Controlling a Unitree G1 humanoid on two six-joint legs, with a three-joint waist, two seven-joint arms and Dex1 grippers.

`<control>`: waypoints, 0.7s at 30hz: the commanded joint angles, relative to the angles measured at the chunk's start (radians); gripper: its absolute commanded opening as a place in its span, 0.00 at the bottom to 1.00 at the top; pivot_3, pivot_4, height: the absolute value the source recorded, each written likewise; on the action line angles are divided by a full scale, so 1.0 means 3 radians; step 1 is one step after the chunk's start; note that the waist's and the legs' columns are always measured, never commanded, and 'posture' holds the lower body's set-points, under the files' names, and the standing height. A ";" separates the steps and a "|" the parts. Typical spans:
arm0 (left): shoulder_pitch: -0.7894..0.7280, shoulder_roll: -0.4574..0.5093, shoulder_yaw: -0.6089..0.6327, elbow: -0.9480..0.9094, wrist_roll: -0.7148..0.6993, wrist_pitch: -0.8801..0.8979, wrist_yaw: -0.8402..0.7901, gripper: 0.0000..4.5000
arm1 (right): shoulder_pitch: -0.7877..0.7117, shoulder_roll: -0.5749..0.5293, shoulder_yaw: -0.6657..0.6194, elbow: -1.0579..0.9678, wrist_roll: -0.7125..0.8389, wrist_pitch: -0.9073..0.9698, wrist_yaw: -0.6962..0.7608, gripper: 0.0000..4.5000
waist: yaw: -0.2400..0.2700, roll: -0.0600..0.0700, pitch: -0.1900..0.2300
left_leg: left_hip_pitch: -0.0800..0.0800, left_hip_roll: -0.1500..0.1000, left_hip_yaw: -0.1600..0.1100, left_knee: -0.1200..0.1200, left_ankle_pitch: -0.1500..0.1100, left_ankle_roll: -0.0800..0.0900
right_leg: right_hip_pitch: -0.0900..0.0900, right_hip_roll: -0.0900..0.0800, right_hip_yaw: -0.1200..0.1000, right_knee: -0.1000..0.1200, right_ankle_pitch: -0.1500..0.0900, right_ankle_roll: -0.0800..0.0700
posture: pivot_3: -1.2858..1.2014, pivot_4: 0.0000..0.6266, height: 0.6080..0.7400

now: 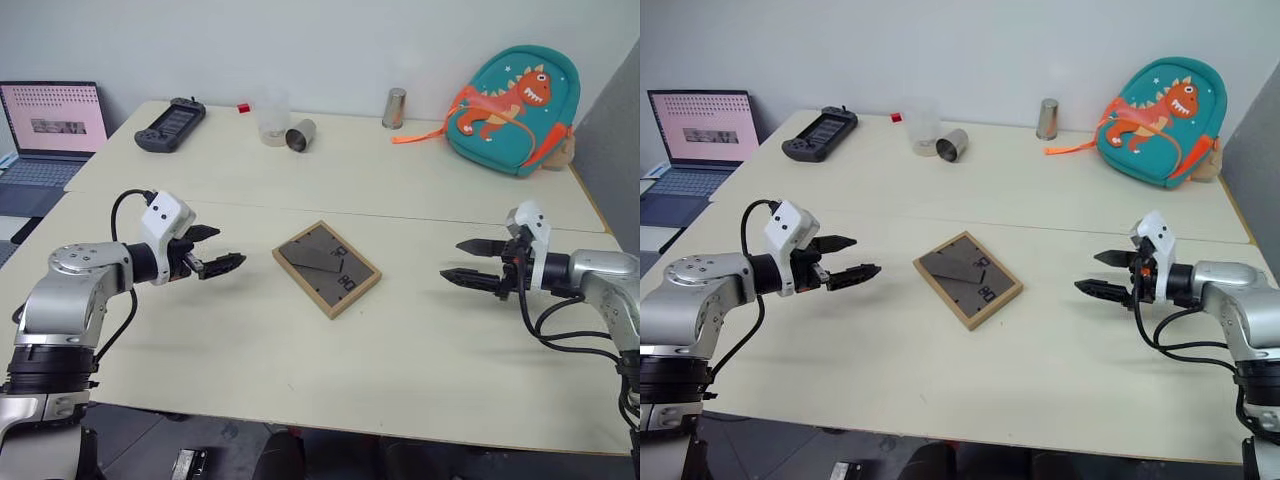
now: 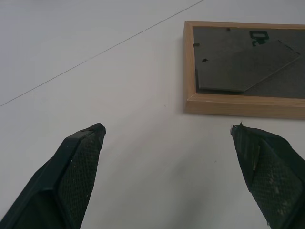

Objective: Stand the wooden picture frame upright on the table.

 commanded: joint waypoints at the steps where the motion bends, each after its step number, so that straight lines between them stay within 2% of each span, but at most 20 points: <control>1: -0.0046 0.0032 0.0057 -0.0110 0.0004 0.0001 0.0063 1.00 | -0.0117 -0.0017 0.0020 0.0042 -0.0064 -0.0152 0.0079 0.99 | 0.0001 0.0000 0.0000 | 0.0000 0.0001 0.0000 0.0000 0.0000 0.0000 | 0.0000 0.0000 0.0000 0.0000 0.0000 0.0000 | 0.52 0.24 1.00; 8: -0.0050 0.0017 0.0073 -0.0053 0.0021 -0.0038 0.0123 1.00 | -0.0139 0.0076 0.0150 0.0147 -0.0275 -0.0431 0.0043 0.99 | 0.0001 0.0000 0.0000 | 0.0000 0.0000 0.0000 0.0001 0.0000 0.0000 | 0.0000 0.0000 0.0000 0.0001 0.0000 0.0000 | 0.52 0.24 1.00; 12: -0.0069 -0.0097 0.0062 0.0052 0.0055 -0.0124 0.0239 1.00 | -0.0282 0.0282 0.0231 0.0379 -0.0479 -0.0674 -0.0150 0.99 | -0.0002 0.0000 0.0000 | 0.0002 0.0001 0.0000 0.0002 0.0000 0.0000 | 0.0000 0.0000 0.0000 0.0004 0.0000 0.0000 | 0.52 0.24 1.00; 14: -0.0105 -0.0162 0.0040 0.0120 0.0091 -0.0184 0.0312 0.92 | -0.0382 0.0389 0.0290 0.0515 -0.0560 -0.0758 -0.0178 1.00 | -0.0002 0.0000 0.0000 | 0.0001 0.0000 0.0001 0.0003 0.0001 0.0001 | 0.0000 0.0000 0.0000 0.0005 0.0000 0.0000 | 0.52 0.24 1.00; 17: -0.0146 -0.0241 -0.0005 0.0190 0.0137 -0.0287 0.0321 0.80 | -0.0476 0.0500 0.0386 0.0694 -0.0672 -0.0889 -0.0160 0.89 | -0.0005 0.0000 0.0000 | 0.0001 0.0001 0.0001 0.0003 0.0001 0.0001 | -0.0002 0.0000 0.0000 0.0007 0.0000 0.0000 | 0.52 0.24 1.00; 21: -0.0188 -0.0337 -0.0134 0.0321 0.0254 -0.0446 0.0316 0.58 | -0.0601 0.0698 0.0500 0.0993 -0.0889 -0.1094 -0.0288 0.67 | -0.0003 0.0000 0.0000 | 0.0001 0.0001 0.0001 0.0002 0.0001 0.0001 | -0.0002 0.0000 -0.0001 0.0006 0.0000 -0.0001 | 0.52 0.24 1.00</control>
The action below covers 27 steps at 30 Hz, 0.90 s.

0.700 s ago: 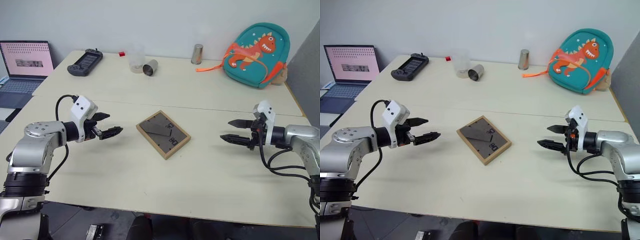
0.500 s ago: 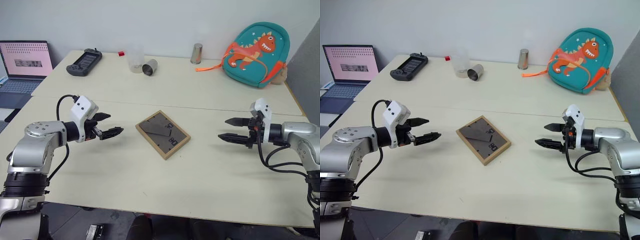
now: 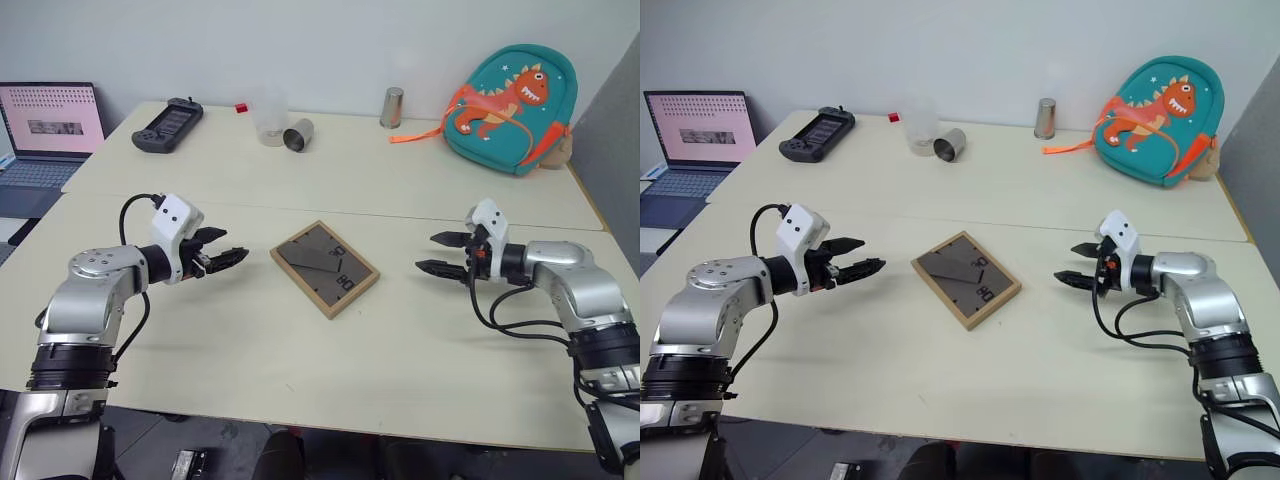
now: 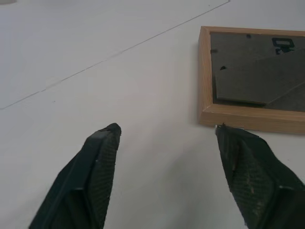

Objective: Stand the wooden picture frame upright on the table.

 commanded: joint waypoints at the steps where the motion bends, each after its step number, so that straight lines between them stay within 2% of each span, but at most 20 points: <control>1: -0.0087 -0.0058 -0.0097 0.0089 0.0125 -0.0216 0.0012 0.53 | -0.0145 0.0161 0.0074 0.0240 -0.0185 -0.0224 -0.0121 0.61 | 0.0000 0.0000 0.0000 | 0.0000 0.0000 0.0000 0.0000 0.0000 0.0000 | 0.0000 0.0000 0.0000 0.0000 0.0000 0.0000 | 0.52 0.24 1.00; 5: -0.0159 -0.0200 -0.0196 0.0268 0.0246 -0.0364 0.0082 0.35 | -0.0237 0.0385 0.0144 0.0469 -0.0321 -0.0387 -0.0234 0.42 | 0.0000 0.0000 0.0000 | -0.0001 0.0000 0.0001 0.0000 0.0000 0.0000 | -0.0002 -0.0001 0.0000 0.0001 0.0000 -0.0001 | 0.52 0.24 1.00; 7: -0.0183 -0.0275 -0.0245 0.0328 0.0286 -0.0403 0.0099 0.23 | -0.0243 0.0476 0.0178 0.0572 -0.0393 -0.0471 -0.0293 0.28 | 0.0000 0.0000 0.0000 | 0.0000 0.0000 0.0001 0.0001 0.0000 0.0000 | -0.0002 -0.0001 -0.0001 0.0002 0.0001 -0.0001 | 0.52 0.24 1.00; 12: -0.0235 -0.0427 -0.0335 0.0489 0.0357 -0.0502 0.0100 0.00 | -0.0217 0.0652 0.0236 0.0548 -0.0464 -0.0512 -0.0340 0.03 | 0.0000 0.0000 0.0000 | 0.0000 0.0000 0.0001 0.0001 0.0000 0.0000 | -0.0002 -0.0001 -0.0001 0.0004 0.0001 -0.0002 | 0.52 0.24 1.00; 23: -0.0464 -0.0688 -0.0487 0.0979 0.0520 -0.0782 0.0017 0.00 | 0.0213 0.0674 0.0480 -0.0500 -0.0343 -0.0036 -0.0094 0.01 | 0.0016 0.0000 -0.0001 | -0.0001 -0.0002 -0.0005 0.0002 0.0000 0.0000 | -0.0001 -0.0002 -0.0006 0.0006 0.0001 -0.0002 | 0.52 0.24 1.00; 27: -0.0713 -0.0834 -0.0550 0.1325 0.0638 -0.0906 0.0085 0.00 | 0.0365 0.0655 0.0554 -0.0895 -0.0274 0.0168 -0.0019 0.01 | 0.0019 -0.0001 -0.0001 | -0.0001 -0.0003 -0.0007 0.0003 0.0002 0.0002 | 0.0002 -0.0001 -0.0009 0.0007 0.0001 -0.0002 | 0.52 0.24 1.00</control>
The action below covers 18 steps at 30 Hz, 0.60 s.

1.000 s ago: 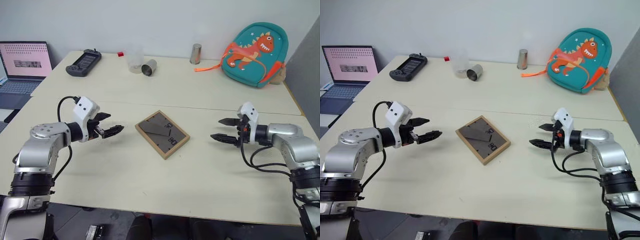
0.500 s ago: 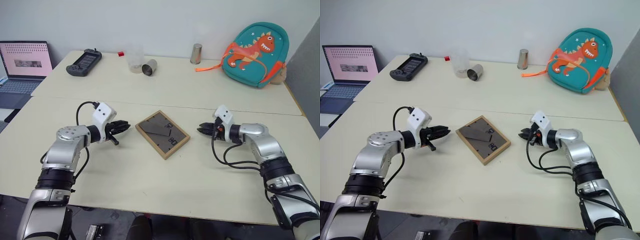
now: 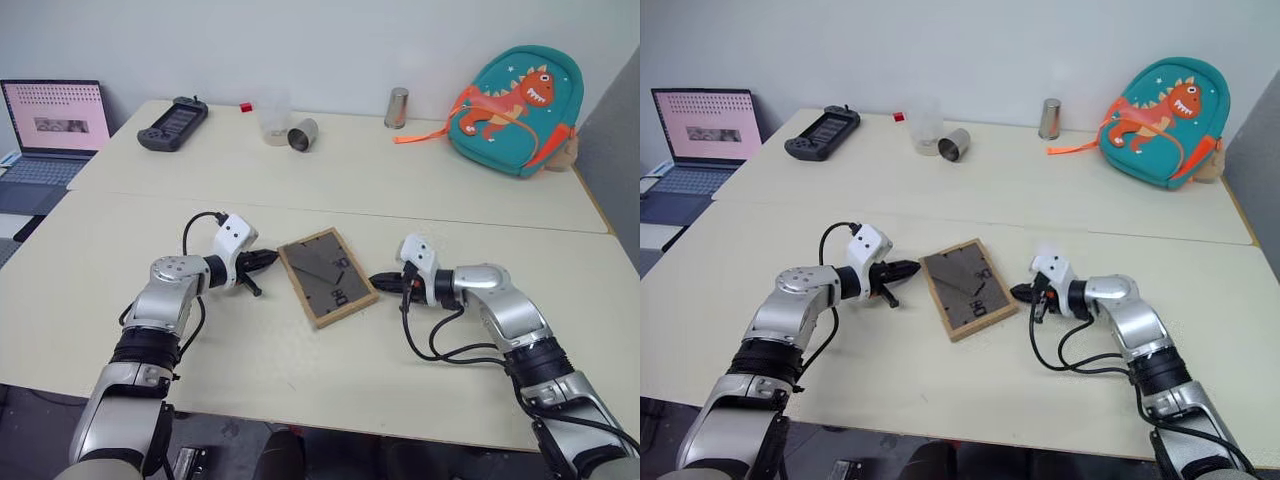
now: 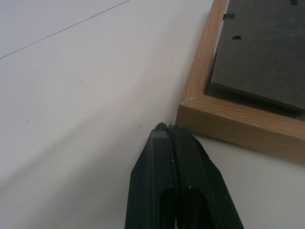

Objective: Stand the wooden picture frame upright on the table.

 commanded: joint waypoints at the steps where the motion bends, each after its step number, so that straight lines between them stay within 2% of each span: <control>1: -0.0241 -0.0110 -0.0058 0.0215 0.0097 -0.0167 0.0044 0.00 | 0.0062 -0.0025 0.0061 -0.0429 0.0154 0.0159 0.0126 0.01 | -0.0002 0.0000 0.0000 | 0.0000 0.0000 -0.0001 0.0001 0.0000 0.0001 | 0.0000 0.0000 -0.0001 0.0001 0.0000 0.0000 | 0.52 0.24 1.00; 5: -0.0354 -0.0142 -0.0090 0.0377 0.0176 -0.0226 0.0043 0.00 | 0.0093 -0.0060 0.0084 -0.0510 0.0149 0.0248 0.0108 0.01 | -0.0009 0.0000 0.0000 | 0.0000 -0.0001 -0.0001 0.0002 0.0002 0.0003 | 0.0001 0.0000 0.0001 0.0001 0.0001 0.0000 | 0.52 0.24 1.00; 9: -0.0270 -0.0012 -0.0102 0.0223 0.0189 -0.0146 -0.0119 0.00 | 0.0029 -0.0052 -0.0004 -0.0306 0.0029 0.0172 -0.0113 0.01 | -0.0011 0.0000 0.0000 | 0.0001 0.0000 -0.0001 0.0000 0.0002 0.0003 | 0.0001 0.0001 0.0000 0.0001 0.0001 0.0000 | 0.52 0.24 1.00; 14: 0.0196 0.0292 -0.0148 -0.0645 0.0033 0.0271 -0.0526 0.00 | 0.0018 -0.0031 -0.0071 -0.0240 -0.0016 0.0130 -0.0293 0.01 | -0.0054 0.0000 0.0000 | 0.0001 0.0002 0.0002 -0.0003 0.0002 0.0002 | -0.0002 0.0001 0.0004 0.0000 0.0001 -0.0001 | 0.52 0.24 1.00; 18: 0.0474 0.0352 -0.0168 -0.1233 -0.0066 0.0551 -0.0571 0.00 | 0.0059 -0.0022 -0.0057 -0.0292 0.0014 0.0158 -0.0313 0.01 | -0.0071 0.0000 0.0000 | 0.0001 0.0003 0.0001 -0.0005 0.0002 0.0002 | -0.0002 0.0000 0.0002 0.0000 0.0001 -0.0002 | 0.52 0.24 1.00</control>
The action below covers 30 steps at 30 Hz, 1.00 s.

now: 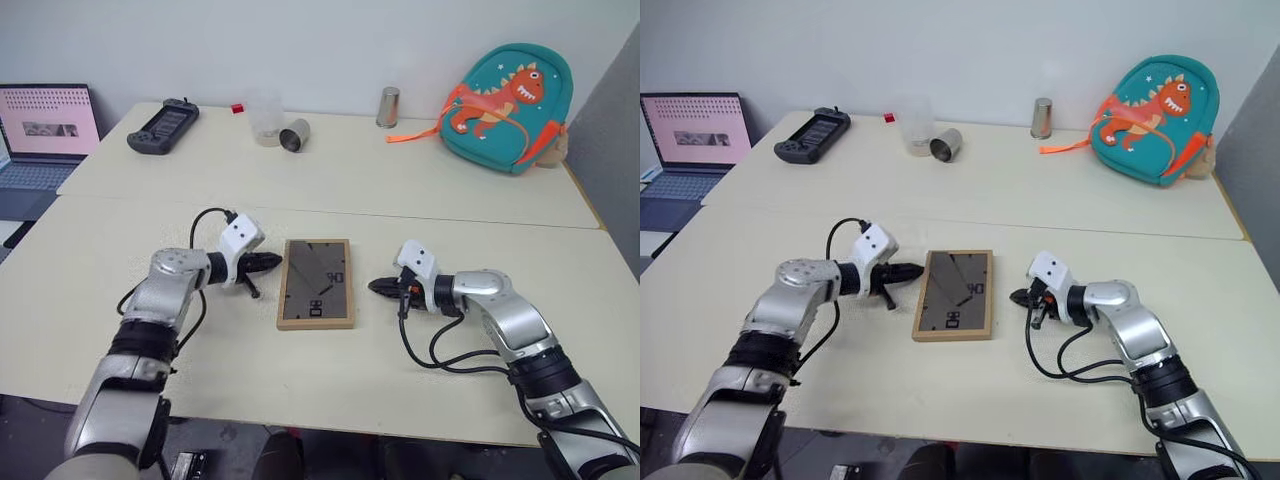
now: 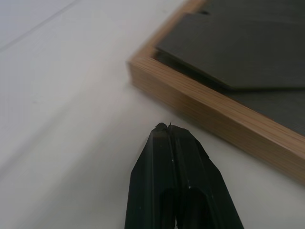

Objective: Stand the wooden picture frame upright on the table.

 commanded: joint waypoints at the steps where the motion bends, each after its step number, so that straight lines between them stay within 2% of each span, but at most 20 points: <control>1: 0.0143 -0.0008 -0.0051 -0.0525 -0.0103 0.0257 -0.0023 0.00 | 0.0013 0.0016 -0.0056 -0.0131 0.0051 -0.0038 -0.0021 0.01 | 0.0001 0.0000 0.0000 | 0.0000 0.0000 0.0000 0.0000 0.0000 0.0000 | 0.0001 0.0000 0.0001 0.0000 0.0000 0.0000 | 0.52 0.24 1.00; 11: 0.0195 -0.0242 -0.0177 -0.0917 -0.0132 0.0558 0.0065 0.00 | 0.0041 -0.0146 -0.0155 -0.0091 0.0055 -0.0043 0.0027 0.01 | 0.0040 0.0000 0.0000 | 0.0000 -0.0003 -0.0001 0.0005 0.0001 0.0002 | 0.0005 0.0000 0.0001 0.0000 0.0001 0.0002 | 0.52 0.24 1.00; 23: 0.0025 -0.0581 -0.0375 -0.0703 -0.0018 0.0443 0.0200 0.00 | 0.0287 -0.0436 -0.0305 -0.0429 0.0223 0.0173 0.0146 0.01 | 0.0066 0.0000 0.0000 | 0.0000 -0.0004 -0.0001 0.0005 0.0001 0.0002 | 0.0006 0.0000 0.0003 -0.0004 0.0001 0.0001 | 0.52 0.24 1.00; 30: -0.0063 -0.0638 -0.0423 -0.0568 0.0021 0.0341 0.0221 0.00 | 0.0371 -0.0466 -0.0329 -0.0593 0.0314 0.0289 0.0149 0.01 | 0.0061 0.0000 0.0000 | 0.0002 -0.0004 -0.0001 0.0004 0.0002 0.0003 | 0.0008 0.0001 0.0002 -0.0003 0.0001 0.0001 | 0.52 0.24 1.00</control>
